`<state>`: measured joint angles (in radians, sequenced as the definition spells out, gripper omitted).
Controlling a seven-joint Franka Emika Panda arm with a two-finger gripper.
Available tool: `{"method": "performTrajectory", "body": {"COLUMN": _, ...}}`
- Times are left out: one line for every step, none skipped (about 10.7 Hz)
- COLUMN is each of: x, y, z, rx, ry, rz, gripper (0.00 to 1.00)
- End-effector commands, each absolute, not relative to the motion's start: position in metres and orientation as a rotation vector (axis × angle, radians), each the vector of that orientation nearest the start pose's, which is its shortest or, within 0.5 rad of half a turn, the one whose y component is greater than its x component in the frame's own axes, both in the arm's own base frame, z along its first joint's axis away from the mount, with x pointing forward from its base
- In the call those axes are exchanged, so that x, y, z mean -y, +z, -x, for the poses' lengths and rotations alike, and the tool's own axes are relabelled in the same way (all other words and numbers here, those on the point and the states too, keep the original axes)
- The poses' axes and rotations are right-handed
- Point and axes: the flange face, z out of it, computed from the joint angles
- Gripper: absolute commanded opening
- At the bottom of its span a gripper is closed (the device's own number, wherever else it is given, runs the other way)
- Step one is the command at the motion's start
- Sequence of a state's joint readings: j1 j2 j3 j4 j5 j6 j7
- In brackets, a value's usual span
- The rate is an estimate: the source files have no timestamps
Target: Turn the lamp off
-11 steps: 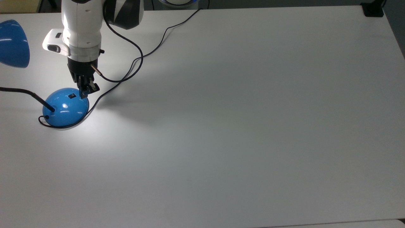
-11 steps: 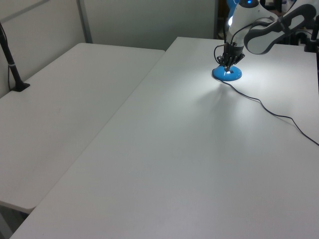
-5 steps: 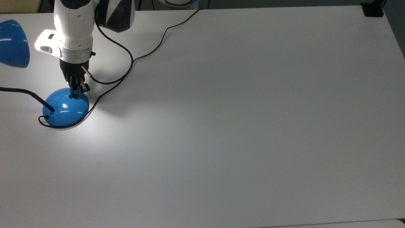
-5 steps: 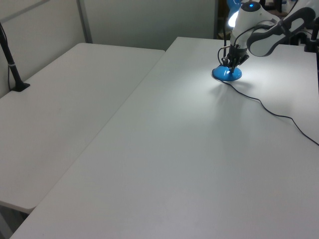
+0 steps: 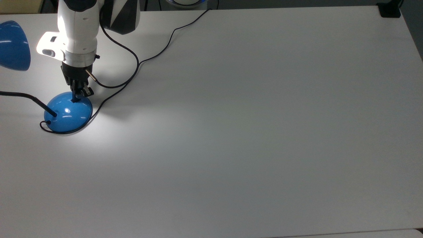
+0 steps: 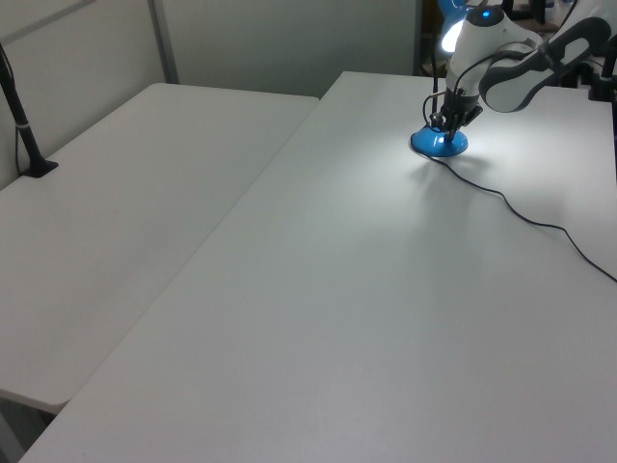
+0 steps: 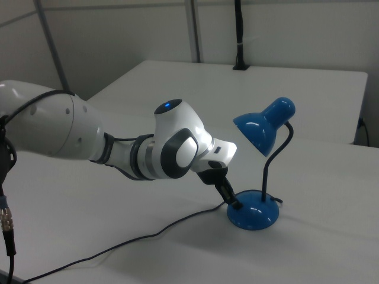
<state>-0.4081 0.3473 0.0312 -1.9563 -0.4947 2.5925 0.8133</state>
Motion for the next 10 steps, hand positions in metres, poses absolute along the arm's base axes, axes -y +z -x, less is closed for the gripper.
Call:
{"method": "performTrajectory", "body": {"x": 0.222, "y": 0.292, "z": -0.586, "rx": -1.247, "ry": -0.528, "rz": 3.125, "gripper": 0.00}}
{"method": "performTrajectory", "body": {"x": 0.220, "y": 0.285, "z": -0.581, "rx": -1.217, "ry": -0.510, "rz": 3.156, "gripper": 0.00}}
{"method": "performTrajectory", "body": {"x": 0.219, "y": 0.281, "z": -0.579, "rx": -1.202, "ry": -0.495, "rz": 3.172, "gripper": 0.00}}
{"method": "performTrajectory", "body": {"x": 0.218, "y": 0.281, "z": -0.577, "rx": -1.202, "ry": -0.482, "rz": 3.178, "gripper": 0.00}}
{"method": "performTrajectory", "body": {"x": 0.215, "y": 0.282, "z": -0.572, "rx": -1.206, "ry": -0.456, "rz": 3.188, "gripper": 0.00}}
{"method": "performTrajectory", "body": {"x": 0.207, "y": 0.293, "z": -0.573, "rx": -1.200, "ry": -0.454, "rz": 3.200, "gripper": 0.00}}
{"method": "performTrajectory", "body": {"x": 0.196, "y": 0.308, "z": -0.577, "rx": -1.200, "ry": -0.454, "rz": 3.207, "gripper": 0.00}}
{"method": "performTrajectory", "body": {"x": 0.172, "y": 0.325, "z": -0.583, "rx": -1.161, "ry": -0.460, "rz": 3.216, "gripper": 0.00}}
{"method": "performTrajectory", "body": {"x": 0.145, "y": 0.347, "z": -0.590, "rx": -1.134, "ry": -0.445, "rz": 3.225, "gripper": 0.00}}
{"method": "performTrajectory", "body": {"x": 0.115, "y": 0.364, "z": -0.597, "rx": -1.108, "ry": -0.400, "rz": 3.224, "gripper": 0.00}}
